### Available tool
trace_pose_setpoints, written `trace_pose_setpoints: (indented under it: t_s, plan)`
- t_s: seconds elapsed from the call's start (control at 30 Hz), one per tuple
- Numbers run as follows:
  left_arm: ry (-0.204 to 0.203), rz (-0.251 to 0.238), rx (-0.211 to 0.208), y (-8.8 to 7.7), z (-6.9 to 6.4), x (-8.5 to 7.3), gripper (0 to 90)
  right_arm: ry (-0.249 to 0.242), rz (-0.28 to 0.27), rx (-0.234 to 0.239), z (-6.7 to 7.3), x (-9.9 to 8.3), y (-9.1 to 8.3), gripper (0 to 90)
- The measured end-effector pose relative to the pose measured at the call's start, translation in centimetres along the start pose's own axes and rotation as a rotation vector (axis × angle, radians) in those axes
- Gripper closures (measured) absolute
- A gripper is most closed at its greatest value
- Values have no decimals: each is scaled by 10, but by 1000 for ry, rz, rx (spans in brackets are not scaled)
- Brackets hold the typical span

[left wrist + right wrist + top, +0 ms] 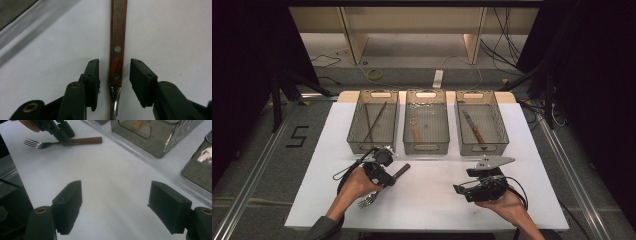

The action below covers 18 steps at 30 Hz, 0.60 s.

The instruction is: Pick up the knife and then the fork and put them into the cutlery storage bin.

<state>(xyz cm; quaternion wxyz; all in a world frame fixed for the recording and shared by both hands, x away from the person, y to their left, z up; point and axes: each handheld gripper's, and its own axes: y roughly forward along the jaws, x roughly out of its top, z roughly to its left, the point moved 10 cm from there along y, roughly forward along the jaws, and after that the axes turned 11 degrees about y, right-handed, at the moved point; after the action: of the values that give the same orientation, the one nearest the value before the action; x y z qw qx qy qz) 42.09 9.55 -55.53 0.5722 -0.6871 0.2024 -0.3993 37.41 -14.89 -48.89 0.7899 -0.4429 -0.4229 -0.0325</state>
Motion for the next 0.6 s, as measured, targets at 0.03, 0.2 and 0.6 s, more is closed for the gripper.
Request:
trace_pose_setpoints:
  t_s: [0.03, 0.2, 0.6]
  plan:
    - [3, 10, -4, 1, 0, -1, 600, -1, -1, 0, 0, 0, 0, 274]
    - [25, 13, -7, 3, -3, 1, 652, 0, 1, 5, 0, 0, 0, 276]
    - [102, 45, 15, 4, -5, 1, 753, -1, 16, 3, 0, -1, 1, 279]
